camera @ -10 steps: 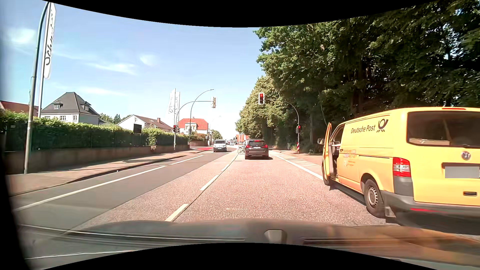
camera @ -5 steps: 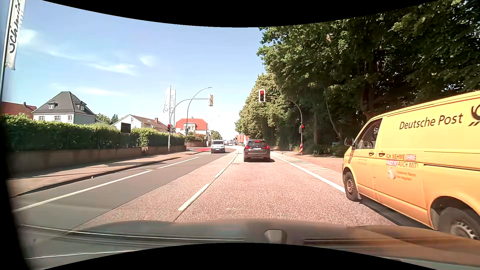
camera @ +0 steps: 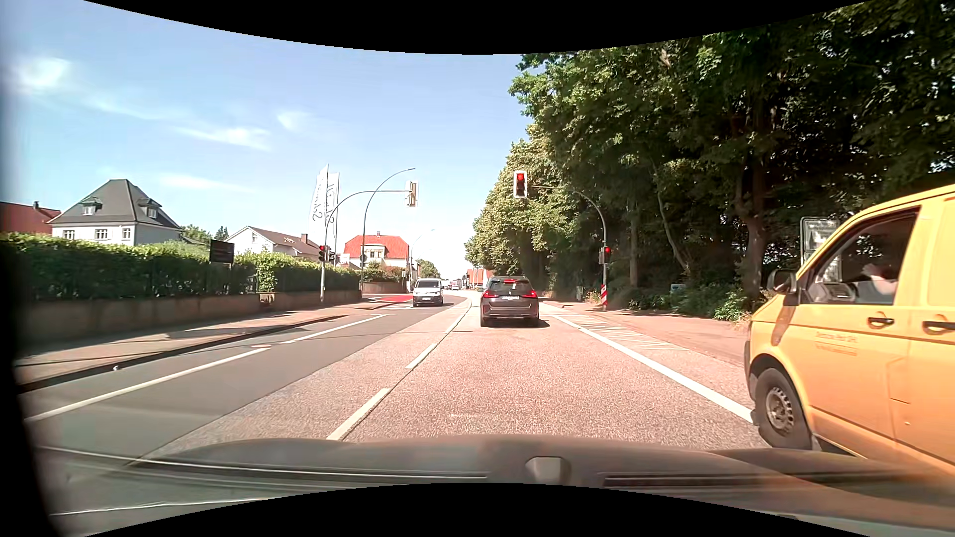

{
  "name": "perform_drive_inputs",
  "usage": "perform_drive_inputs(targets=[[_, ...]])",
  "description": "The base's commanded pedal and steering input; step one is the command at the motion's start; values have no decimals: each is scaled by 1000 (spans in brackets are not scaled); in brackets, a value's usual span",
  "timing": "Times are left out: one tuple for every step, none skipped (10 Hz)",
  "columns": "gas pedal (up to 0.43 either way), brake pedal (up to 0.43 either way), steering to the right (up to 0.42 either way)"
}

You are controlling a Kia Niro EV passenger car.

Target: Follow the waypoints while adhering to traffic rules and regulations

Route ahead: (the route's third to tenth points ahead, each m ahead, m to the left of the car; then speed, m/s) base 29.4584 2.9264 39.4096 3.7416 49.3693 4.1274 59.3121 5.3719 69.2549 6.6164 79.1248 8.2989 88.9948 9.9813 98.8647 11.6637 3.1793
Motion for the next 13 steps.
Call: perform_drive_inputs(targets=[[0,6,11],[0,6,11],[0,6,11],[0,6,11],[0,6,10],[0,6,9],[0,6,9],[0,6,8],[0,6,8],[0,6,8],[0,6,8],[0,6,8],[0,6,8]])
